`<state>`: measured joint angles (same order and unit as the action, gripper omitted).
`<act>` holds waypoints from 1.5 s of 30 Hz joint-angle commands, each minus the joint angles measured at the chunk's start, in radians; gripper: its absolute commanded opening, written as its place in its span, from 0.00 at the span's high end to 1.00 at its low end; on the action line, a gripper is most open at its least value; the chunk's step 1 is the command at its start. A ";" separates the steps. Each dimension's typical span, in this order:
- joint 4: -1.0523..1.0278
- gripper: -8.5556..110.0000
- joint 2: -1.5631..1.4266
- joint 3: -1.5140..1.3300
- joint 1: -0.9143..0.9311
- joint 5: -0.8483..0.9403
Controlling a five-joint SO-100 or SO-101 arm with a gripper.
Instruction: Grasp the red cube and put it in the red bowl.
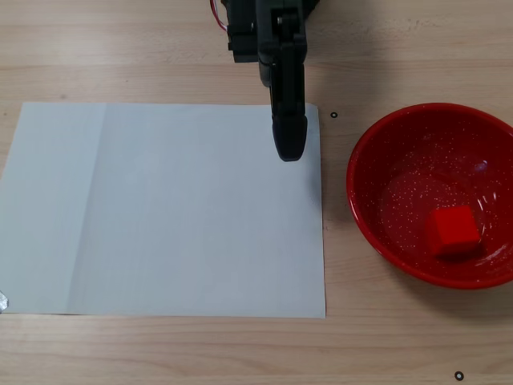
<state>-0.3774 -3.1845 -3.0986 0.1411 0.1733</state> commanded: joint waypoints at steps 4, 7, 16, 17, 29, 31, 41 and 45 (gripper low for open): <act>-0.158 0.93 -0.081 -0.005 -0.034 -0.012; -0.233 0.93 -0.092 -0.005 -0.037 -0.020; -0.396 0.93 -0.092 -0.005 -0.014 -0.040; -0.411 0.93 -0.092 -0.005 -0.008 -0.040; -0.511 0.93 -0.092 -0.005 0.017 -0.060; -0.512 0.93 -0.092 -0.005 0.015 -0.055; -0.512 0.93 -0.091 -0.005 0.018 -0.058; -0.512 0.93 -0.091 -0.005 0.018 -0.058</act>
<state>-0.8805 -3.2674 -3.0986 0.1457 0.1243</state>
